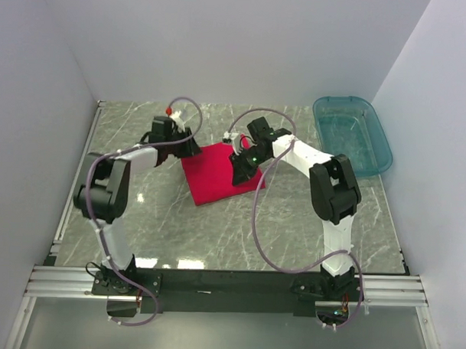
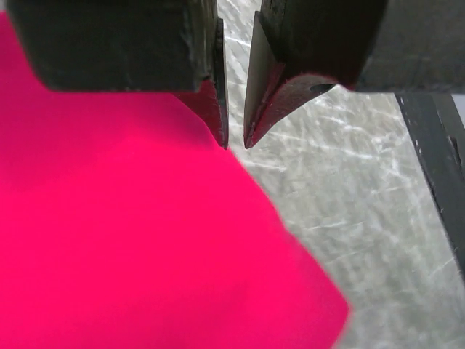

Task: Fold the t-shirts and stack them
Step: Neatly place the folded tshirt to the corner

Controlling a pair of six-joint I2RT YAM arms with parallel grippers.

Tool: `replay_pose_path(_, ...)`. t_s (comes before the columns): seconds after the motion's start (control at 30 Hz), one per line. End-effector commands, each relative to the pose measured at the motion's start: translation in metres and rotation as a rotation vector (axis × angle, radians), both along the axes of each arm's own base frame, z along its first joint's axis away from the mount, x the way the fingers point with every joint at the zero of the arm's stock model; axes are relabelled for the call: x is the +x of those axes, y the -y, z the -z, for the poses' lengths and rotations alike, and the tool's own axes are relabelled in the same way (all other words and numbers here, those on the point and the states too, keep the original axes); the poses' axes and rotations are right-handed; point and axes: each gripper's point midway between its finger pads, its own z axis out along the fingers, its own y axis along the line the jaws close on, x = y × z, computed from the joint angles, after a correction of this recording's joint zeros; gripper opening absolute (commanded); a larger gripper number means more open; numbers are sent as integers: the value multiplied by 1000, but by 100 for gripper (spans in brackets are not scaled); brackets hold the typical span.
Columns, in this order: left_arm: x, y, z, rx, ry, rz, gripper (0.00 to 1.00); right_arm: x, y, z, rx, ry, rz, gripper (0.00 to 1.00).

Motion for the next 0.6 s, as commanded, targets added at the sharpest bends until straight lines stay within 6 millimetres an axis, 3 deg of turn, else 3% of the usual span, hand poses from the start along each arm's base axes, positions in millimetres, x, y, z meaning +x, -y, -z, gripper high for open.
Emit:
replay_pose_path(0.0, 5, 5, 4, -77, -99, -30, 32, 24, 7, 12, -38, -17, 139, 21)
replay_pose_path(0.13, 15, -18, 31, -35, -152, -123, 29, 34, 19, 36, -112, -49, 231, 21)
replay_pose_path(0.3, 12, -42, 53, -38, -215, -191, 31, 43, 29, 45, -165, -65, 293, 19)
replay_pose_path(0.43, 11, -51, 51, -61, -212, -204, 34, 45, 38, 56, -225, -87, 327, 19)
replay_pose_path(0.53, 12, -69, 33, -48, -174, -259, 36, 48, 47, 51, -234, -62, 353, 19)
replay_pose_path(0.57, 14, -73, 12, -42, -126, -272, 37, 50, 49, 45, -229, -40, 347, 19)
